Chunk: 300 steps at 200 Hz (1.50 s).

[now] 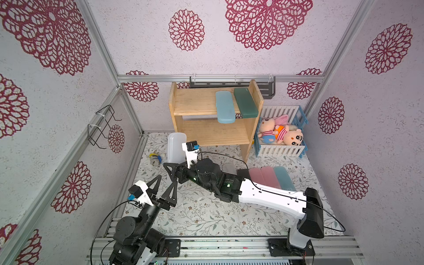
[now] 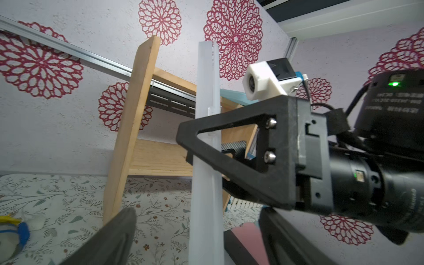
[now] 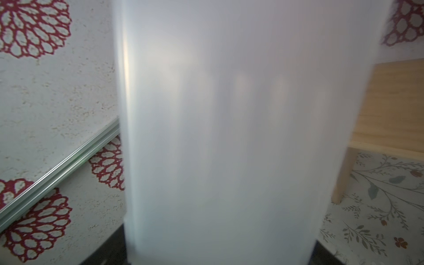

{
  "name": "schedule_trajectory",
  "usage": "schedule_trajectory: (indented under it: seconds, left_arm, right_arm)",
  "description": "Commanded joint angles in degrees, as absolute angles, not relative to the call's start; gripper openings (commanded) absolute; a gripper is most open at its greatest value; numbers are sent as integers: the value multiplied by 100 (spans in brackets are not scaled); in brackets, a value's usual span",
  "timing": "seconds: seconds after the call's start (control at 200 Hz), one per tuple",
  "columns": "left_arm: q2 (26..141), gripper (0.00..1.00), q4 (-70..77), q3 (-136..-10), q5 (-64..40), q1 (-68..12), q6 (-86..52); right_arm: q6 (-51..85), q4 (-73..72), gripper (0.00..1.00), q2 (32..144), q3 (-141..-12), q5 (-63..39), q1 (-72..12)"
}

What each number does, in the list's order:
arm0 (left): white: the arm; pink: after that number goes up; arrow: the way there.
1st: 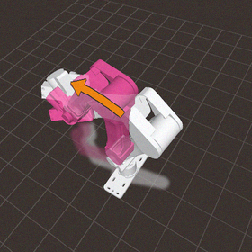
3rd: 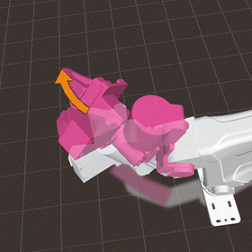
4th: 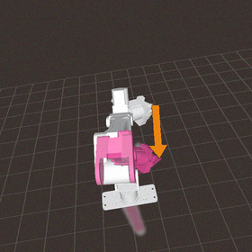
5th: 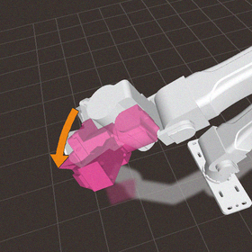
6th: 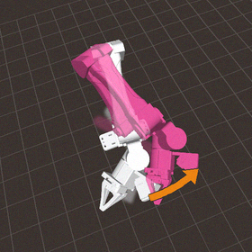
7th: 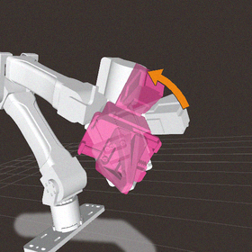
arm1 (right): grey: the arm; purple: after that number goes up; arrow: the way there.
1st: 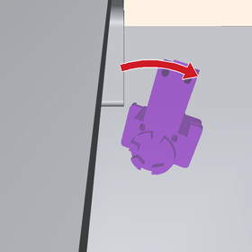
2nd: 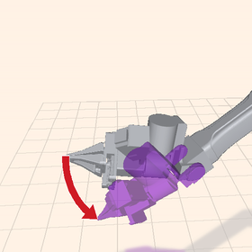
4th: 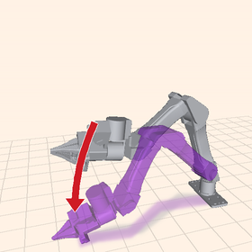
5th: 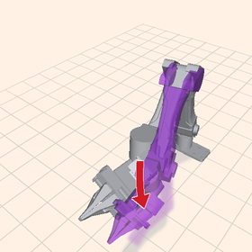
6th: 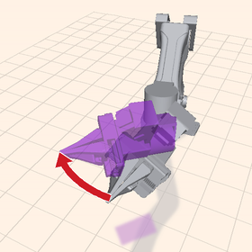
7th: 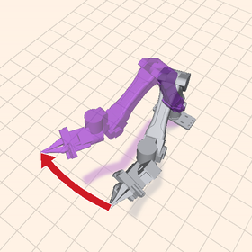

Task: Remove the pencil cases from the shelf
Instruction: Pick up the pencil case from the shelf, then place the pencil case at the center of the board.

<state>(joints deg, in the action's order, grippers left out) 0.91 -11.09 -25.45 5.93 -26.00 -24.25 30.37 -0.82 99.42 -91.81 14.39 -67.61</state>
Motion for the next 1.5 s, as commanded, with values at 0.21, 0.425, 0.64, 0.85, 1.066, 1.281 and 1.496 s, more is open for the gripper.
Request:
schedule_trajectory:
  seconds: [0.21,0.425,0.64,0.85,1.066,1.281,1.496]
  left_arm:
    - [107,97,-1736,-2685,2281,-2637,-2765]
    - [514,97,-1413,-2637,2156,-2636,-2849]
    - [898,97,-1222,-2653,2039,-2631,-2965]
    - [1157,97,-1101,-2663,1876,-2636,-3061]
    - [1538,97,-1028,-2859,1876,-2629,-3266]
    - [1720,97,-899,-3108,1715,-2637,-3383]
    - [1949,97,-1022,-3457,1755,-2632,-3619]
  right_arm:
    - [3492,1245,64,9321,-7540,1221,-5815]
    - [3599,1466,66,9719,-6920,987,-5504]
    - [3578,1485,68,10241,-6941,854,-5185]
    - [3478,1571,74,10652,-7000,834,-4969]
    - [3415,1603,85,10832,-7100,911,-4922]
    - [3343,1556,96,10626,-7156,988,-4920]
    - [3145,1016,99,10303,-7140,1011,-5098]
